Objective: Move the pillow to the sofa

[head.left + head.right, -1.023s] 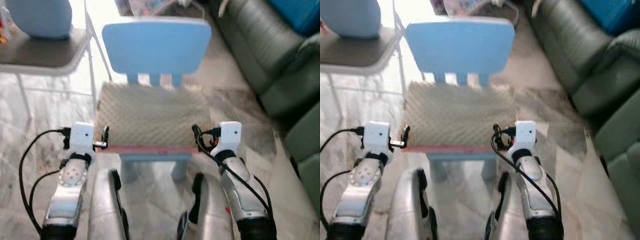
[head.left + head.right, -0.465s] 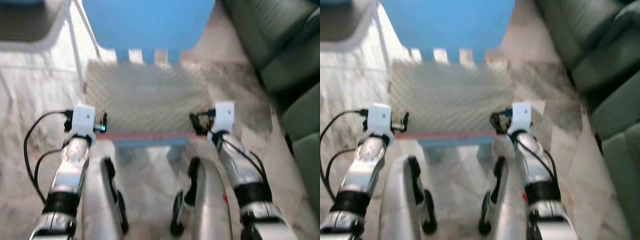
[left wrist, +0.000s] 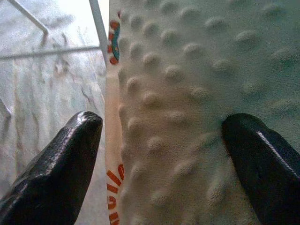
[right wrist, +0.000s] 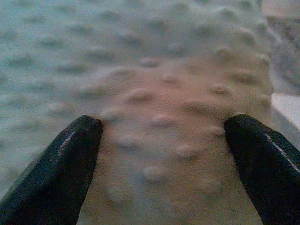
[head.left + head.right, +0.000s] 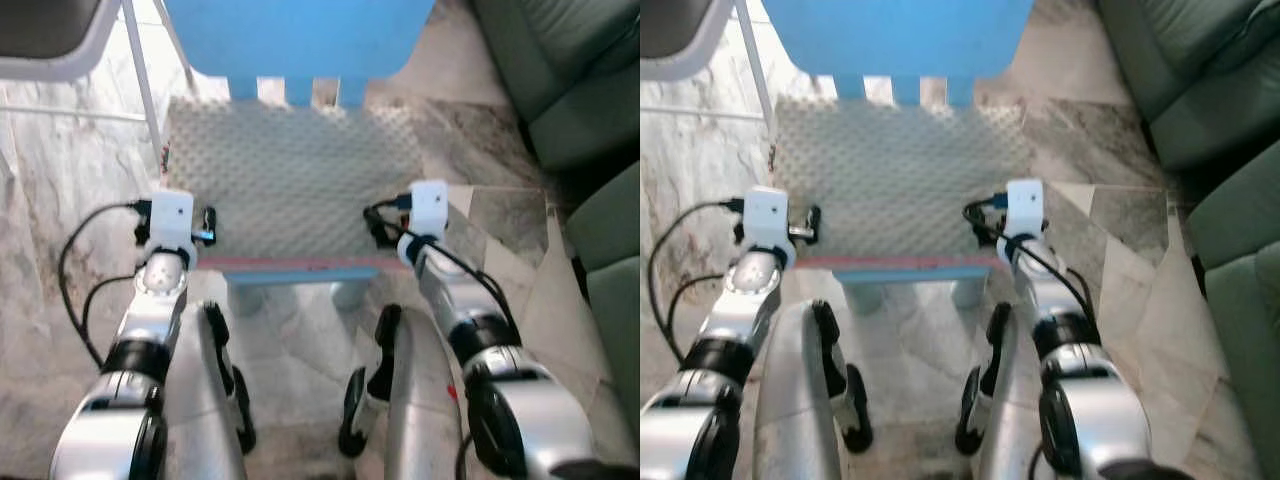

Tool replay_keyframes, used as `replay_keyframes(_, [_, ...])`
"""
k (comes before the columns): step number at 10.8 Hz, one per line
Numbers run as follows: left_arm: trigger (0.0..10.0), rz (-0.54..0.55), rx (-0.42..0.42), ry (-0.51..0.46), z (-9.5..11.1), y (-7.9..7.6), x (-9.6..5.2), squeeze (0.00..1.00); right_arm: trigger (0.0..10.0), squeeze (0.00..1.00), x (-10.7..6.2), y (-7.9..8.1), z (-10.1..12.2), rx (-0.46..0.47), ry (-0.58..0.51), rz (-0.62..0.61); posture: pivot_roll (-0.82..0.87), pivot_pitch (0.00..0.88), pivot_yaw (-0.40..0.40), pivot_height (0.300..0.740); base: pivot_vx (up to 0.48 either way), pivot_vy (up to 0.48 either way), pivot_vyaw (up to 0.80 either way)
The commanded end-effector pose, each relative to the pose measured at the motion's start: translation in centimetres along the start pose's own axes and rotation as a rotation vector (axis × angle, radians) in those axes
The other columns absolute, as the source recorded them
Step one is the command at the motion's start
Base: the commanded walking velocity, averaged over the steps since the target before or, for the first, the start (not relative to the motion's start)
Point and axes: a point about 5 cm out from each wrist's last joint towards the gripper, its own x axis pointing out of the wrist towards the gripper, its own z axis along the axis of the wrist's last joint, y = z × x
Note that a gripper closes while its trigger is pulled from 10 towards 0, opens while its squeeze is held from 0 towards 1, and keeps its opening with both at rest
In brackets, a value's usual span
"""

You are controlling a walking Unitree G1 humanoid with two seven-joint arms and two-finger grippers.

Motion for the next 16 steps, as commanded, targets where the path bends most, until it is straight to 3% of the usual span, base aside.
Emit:
replay_keyframes(1, [10.0, -0.031, -0.006, 0.083, -1.9, -0.7, -0.3, 0.00, 10.0, 0.00, -0.1, -0.2, -1.4, -0.005, 0.060, -0.032, 0.02, 0.414, -0.099, 0.530, 0.000, 0.000, 0.00])
replay_keyframes(3, [10.0, -0.072, -0.029, 0.158, -2.7, -1.9, -0.1, 0.00, 10.0, 0.00, 0.1, 0.2, -2.4, -0.021, 0.136, -0.045, 0.02, 0.408, -0.094, 0.530, 0.000, 0.000, 0.00])
replay_keyframes(4, [6.5, -0.088, -0.025, 0.175, -3.0, -2.4, -0.1, 0.00, 6.8, 0.00, 0.1, 0.5, -2.8, -0.011, 0.151, -0.033, 0.02, 0.407, -0.093, 0.530, 0.000, 0.000, 0.00])
replay_keyframes(5, [0.0, -0.127, 0.000, 0.194, -3.6, -3.2, -0.3, 0.00, 0.0, 0.00, 0.0, 0.7, -3.2, -0.005, 0.158, -0.034, 0.02, 0.405, -0.093, 0.530, 0.000, 0.000, 0.00])
replay_keyframes(16, [0.0, -0.136, -0.002, 0.190, -3.8, -3.5, -0.4, 0.00, 0.0, 0.00, -0.1, 0.9, -3.8, 0.024, 0.170, -0.035, 0.01, 0.420, -0.095, 0.530, 0.000, 0.000, 0.00])
